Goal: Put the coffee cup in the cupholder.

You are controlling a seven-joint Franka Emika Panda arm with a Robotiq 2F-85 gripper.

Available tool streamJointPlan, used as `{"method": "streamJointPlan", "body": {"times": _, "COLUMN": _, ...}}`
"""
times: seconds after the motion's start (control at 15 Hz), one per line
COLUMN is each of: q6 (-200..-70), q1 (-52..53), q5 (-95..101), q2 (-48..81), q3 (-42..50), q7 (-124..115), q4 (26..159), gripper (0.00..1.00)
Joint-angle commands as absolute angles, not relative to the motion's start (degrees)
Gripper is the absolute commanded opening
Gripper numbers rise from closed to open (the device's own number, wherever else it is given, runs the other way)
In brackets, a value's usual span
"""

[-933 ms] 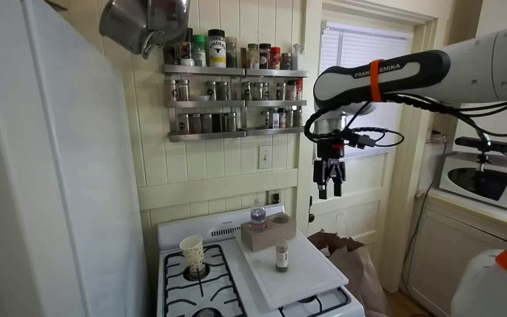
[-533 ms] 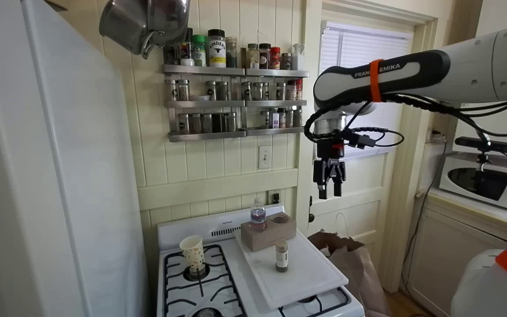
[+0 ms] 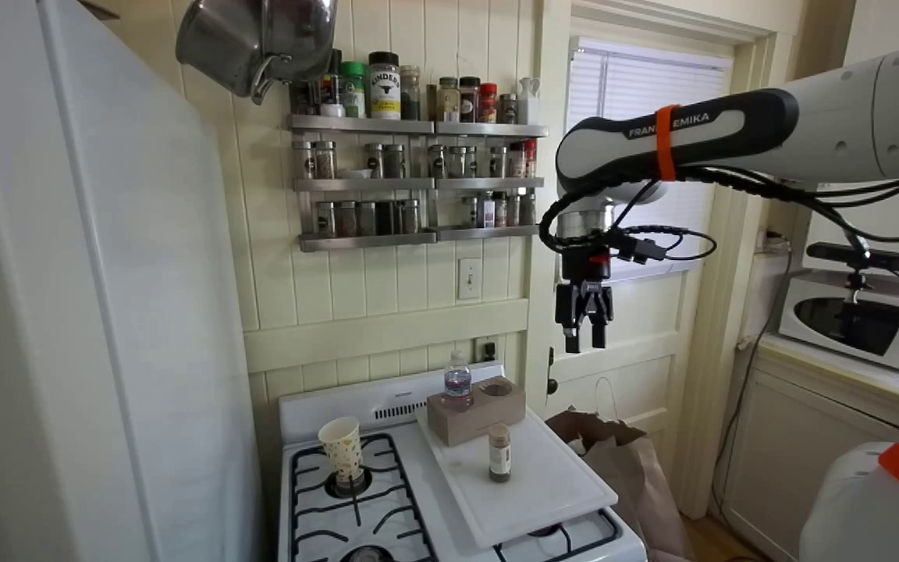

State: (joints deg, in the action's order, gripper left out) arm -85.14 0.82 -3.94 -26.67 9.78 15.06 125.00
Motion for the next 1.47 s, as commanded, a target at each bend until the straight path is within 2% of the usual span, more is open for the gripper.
{"method": "streamJointPlan", "body": {"times": 0.0, "q6": -85.0, "q1": -0.3, "q5": -4.2, "q2": -26.5, "q3": 8.9, "q7": 15.4, "q4": 124.8, "gripper": 1.00}}
{"method": "streamJointPlan", "body": {"times": 0.2, "q6": -85.5, "q1": 0.0, "q5": -3.0, "q2": -26.2, "q3": 7.9, "q7": 15.2, "q4": 124.1, "gripper": 1.00}}
{"method": "streamJointPlan", "body": {"times": 0.53, "q6": -88.6, "q1": 1.3, "q5": 5.2, "q2": -20.2, "q3": -0.4, "q7": 8.1, "q4": 114.8, "gripper": 1.00}}
{"method": "streamJointPlan", "body": {"times": 0.93, "q6": -95.8, "q1": 2.6, "q5": 2.0, "q2": -5.2, "q3": -5.5, "q7": -4.7, "q4": 99.4, "gripper": 1.00}}
{"method": "streamJointPlan", "body": {"times": 1.07, "q6": -93.4, "q1": 3.4, "q5": 0.5, "q2": 2.2, "q3": -5.7, "q7": -2.4, "q4": 92.9, "gripper": 1.00}}
{"method": "streamJointPlan", "body": {"times": 1.13, "q6": -96.0, "q1": 3.2, "q5": 2.2, "q2": -5.2, "q3": -5.3, "q7": -3.0, "q4": 100.3, "gripper": 1.00}}
{"method": "streamJointPlan", "body": {"times": 1.4, "q6": -95.8, "q1": 3.7, "q5": 1.5, "q2": 2.4, "q3": -5.3, "q7": -2.9, "q4": 94.3, "gripper": 1.00}}
